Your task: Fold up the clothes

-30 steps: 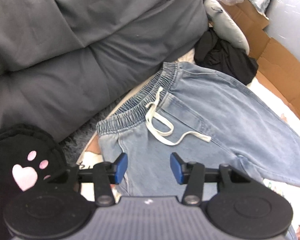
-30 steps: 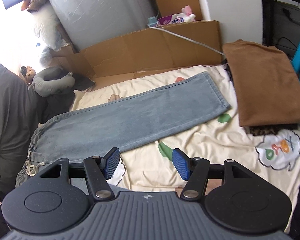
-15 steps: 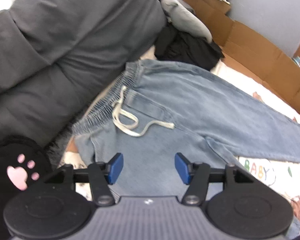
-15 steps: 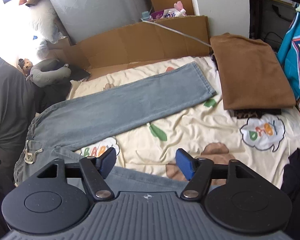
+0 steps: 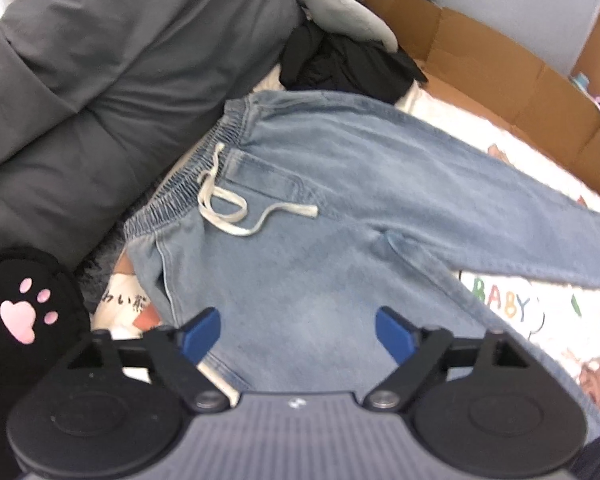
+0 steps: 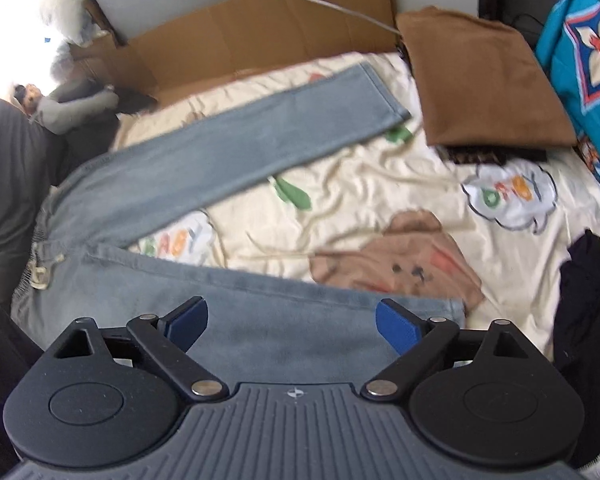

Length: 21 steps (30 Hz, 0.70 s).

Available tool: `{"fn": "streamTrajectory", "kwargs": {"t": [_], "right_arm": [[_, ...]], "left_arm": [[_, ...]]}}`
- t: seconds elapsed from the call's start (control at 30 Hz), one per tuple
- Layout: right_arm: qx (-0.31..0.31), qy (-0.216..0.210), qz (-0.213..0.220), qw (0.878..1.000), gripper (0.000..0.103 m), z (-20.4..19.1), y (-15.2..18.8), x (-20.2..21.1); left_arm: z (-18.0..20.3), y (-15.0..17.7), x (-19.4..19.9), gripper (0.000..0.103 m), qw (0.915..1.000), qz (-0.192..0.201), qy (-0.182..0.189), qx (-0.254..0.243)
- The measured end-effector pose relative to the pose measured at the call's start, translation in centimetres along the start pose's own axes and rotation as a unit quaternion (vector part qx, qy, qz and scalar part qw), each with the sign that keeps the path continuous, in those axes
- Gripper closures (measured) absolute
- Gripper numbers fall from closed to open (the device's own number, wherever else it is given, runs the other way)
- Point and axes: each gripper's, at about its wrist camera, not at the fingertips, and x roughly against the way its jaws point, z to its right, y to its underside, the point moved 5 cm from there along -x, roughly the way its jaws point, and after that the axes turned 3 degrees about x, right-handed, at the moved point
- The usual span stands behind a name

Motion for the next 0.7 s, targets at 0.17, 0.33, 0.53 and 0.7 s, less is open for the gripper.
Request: {"fn": "streamTrajectory", "kwargs": {"t": [0.17,0.33,0.53,0.7], "right_arm": [[-0.017,0.012,-0.017,1.000,0.000,1.5,0.8,-0.1],[-0.027,0.025,-0.041,0.998,0.000,2.9,2.3,0.0],[-0.051,0.037,-0.053,0.997,0.000,4.1,3.3,-1.2],[-0.048,0.038,-0.081,0.995,0.000,3.9,4.3,-2.8]], "left_arm": [[0.9,1.4,-0.5,0.006,0.9997,-0.021,-0.004,-0.010],[1.9,2.9,-1.3,0.005,0.9986,-0.043,-0.015,-0.027],[2.8,4.9,-2.1,0.004,0.9956,-0.065,-0.029,-0.061],[3.1,6.6,-3.0,0.004,0.9939,-0.087,-0.028,-0.061]]}}
